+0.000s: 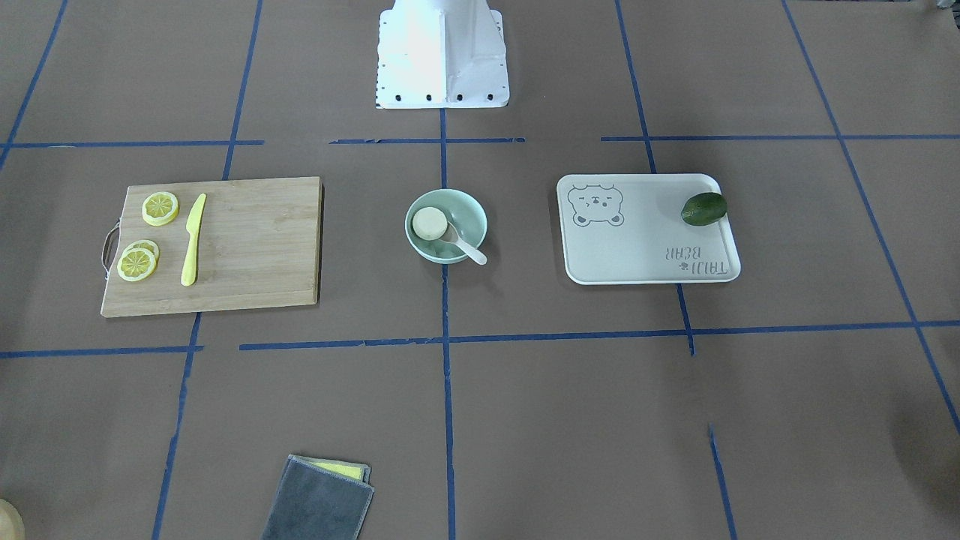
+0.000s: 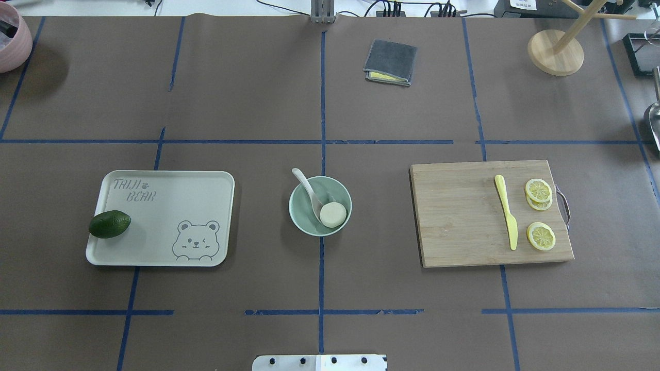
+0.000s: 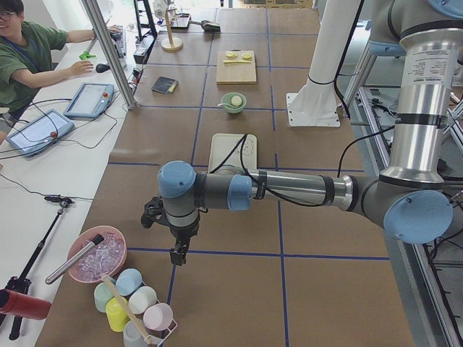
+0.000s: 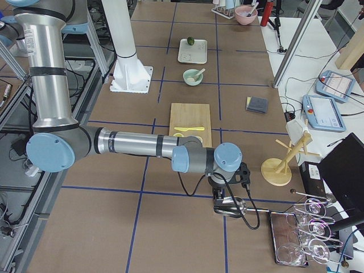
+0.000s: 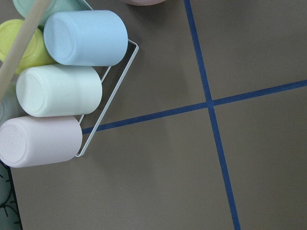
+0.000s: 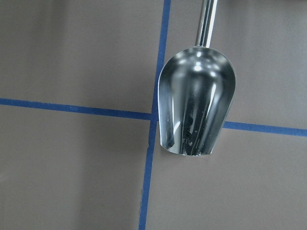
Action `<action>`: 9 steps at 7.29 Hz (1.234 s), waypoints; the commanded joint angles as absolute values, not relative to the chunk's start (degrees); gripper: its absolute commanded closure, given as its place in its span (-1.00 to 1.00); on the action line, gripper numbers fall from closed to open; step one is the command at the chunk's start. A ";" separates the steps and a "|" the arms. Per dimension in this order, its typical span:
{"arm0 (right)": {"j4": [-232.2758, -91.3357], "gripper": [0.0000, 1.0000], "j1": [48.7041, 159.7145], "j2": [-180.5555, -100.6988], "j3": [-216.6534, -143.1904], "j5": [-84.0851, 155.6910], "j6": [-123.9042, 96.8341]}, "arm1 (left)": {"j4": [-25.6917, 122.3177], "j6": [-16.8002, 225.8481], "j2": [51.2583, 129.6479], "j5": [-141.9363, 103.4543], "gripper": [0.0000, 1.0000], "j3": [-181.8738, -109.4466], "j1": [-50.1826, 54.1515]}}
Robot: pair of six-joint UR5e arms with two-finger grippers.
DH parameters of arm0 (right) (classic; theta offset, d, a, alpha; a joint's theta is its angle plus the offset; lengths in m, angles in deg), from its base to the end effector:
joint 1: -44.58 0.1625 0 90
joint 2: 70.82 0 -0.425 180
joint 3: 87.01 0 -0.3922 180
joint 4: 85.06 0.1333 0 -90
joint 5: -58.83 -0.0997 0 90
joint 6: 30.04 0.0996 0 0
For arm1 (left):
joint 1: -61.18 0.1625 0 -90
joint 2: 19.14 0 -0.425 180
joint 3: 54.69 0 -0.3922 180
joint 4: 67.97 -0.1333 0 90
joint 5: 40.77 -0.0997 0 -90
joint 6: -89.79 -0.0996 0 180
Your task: Put spoon and bun in bowl
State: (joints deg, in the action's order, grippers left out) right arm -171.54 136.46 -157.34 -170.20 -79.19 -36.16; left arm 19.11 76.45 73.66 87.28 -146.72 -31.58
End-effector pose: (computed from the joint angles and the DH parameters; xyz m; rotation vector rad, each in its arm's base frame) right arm 0.0762 -0.5150 0.6758 0.0616 -0.8360 -0.0710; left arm -0.0966 -0.5098 0.6290 0.1250 0.6540 0.1889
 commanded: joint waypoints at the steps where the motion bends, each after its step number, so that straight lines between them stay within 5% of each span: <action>1: -170.05 -1.00 138.52 -158.18 -169.98 -80.04 -35.75 | 18.96 76.52 73.67 87.28 -1.00 -146.28 -31.46; 9: -169.79 -1.00 138.71 -157.84 -170.68 -79.96 -34.70 | 17.38 80.57 71.83 92.91 -1.00 -148.55 -31.46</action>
